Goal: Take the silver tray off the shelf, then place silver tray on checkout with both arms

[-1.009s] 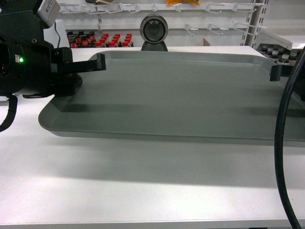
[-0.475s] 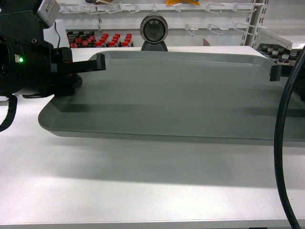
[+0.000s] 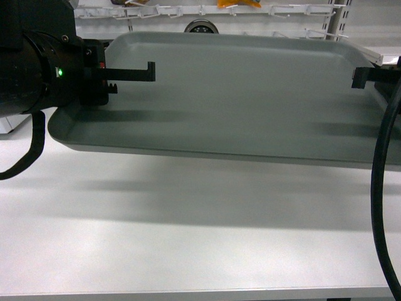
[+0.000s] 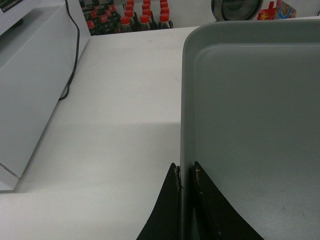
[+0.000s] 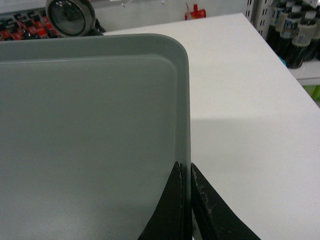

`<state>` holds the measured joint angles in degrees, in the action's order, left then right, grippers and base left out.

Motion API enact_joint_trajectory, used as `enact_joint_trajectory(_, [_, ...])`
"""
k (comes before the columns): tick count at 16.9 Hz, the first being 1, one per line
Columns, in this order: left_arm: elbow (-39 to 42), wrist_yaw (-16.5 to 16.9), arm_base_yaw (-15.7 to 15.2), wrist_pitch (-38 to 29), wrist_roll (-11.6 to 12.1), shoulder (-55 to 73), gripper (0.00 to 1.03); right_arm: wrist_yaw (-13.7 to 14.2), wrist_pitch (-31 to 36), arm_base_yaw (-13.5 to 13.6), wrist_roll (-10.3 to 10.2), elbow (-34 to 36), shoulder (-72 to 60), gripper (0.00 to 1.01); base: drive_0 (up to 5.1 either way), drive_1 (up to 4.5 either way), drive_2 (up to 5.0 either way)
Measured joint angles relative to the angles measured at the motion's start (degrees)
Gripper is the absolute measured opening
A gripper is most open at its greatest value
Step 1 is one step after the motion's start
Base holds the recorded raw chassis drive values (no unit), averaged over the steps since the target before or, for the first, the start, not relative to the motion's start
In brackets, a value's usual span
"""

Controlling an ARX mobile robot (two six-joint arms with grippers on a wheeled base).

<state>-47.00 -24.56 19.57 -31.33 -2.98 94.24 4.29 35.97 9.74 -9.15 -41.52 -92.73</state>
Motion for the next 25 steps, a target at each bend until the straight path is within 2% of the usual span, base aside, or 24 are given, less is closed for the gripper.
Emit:
enact_joint_trajectory(1, [-1.01,0.02,-0.22,-0.02,0.15,0.46,0.03,-0.28,5.86,0.0,0.5,0.48,-1.95,0.03,0.0,0.0,0.0])
enact_joint_trajectory(2, [-1.7,0.02,-0.35,0.11,0.13,0.87,0.03,-0.59,8.0,-0.02,0.66,0.31,-2.93,0.03,0.0,0.0,0.0])
enact_joint_trajectory(11, [-10.93,1.29,-1.73,3.48,-0.9,10.16,0.03,-4.5,-1.22,-2.29,3.48,-15.17,-14.27,0.03,0.0,0.0,0.0])
enact_joint_trajectory(17, [-14.84,2.56,-2.91,5.05,-0.92,15.82,0.03,-4.52,-4.22,-2.29,4.85,-20.26,-19.23,0.03,0.0,0.0,0.0])
enact_joint_trajectory(19, [-19.02,4.13,-3.87,7.45,-2.99,22.43,0.03,-4.26,-5.25,-2.25,6.21,-24.17,-24.5,0.03,0.0,0.0,0.0])
enact_joint_trajectory(20, [-22.36,4.13,-4.0,8.15,-2.91,25.46,0.03,-3.74,-5.57,-2.32,5.84,-26.82,-27.45,0.03,0.0,0.0,0.0])
enact_joint_trajectory(21, [-23.69,3.76,-4.42,10.43,-3.04,25.64,0.03,-4.92,-4.9,-2.12,5.81,-28.79,-29.68,0.03,0.0,0.0,0.0])
enact_joint_trajectory(23, [-23.74,3.39,-4.24,11.58,-2.99,25.86,0.03,-4.68,-5.95,-1.51,6.4,-30.01,-31.98,0.03,0.0,0.0,0.0])
enact_joint_trajectory(24, [-23.74,3.61,-4.07,12.02,-3.04,26.53,0.06,-4.68,-5.95,-1.51,6.93,-30.42,-32.46,0.03,0.0,0.0,0.0])
enact_joint_trajectory(25, [-23.74,3.34,-4.02,12.17,-2.47,26.77,0.15,-4.94,-5.97,-1.49,7.06,-30.42,-32.5,0.03,0.0,0.0,0.0])
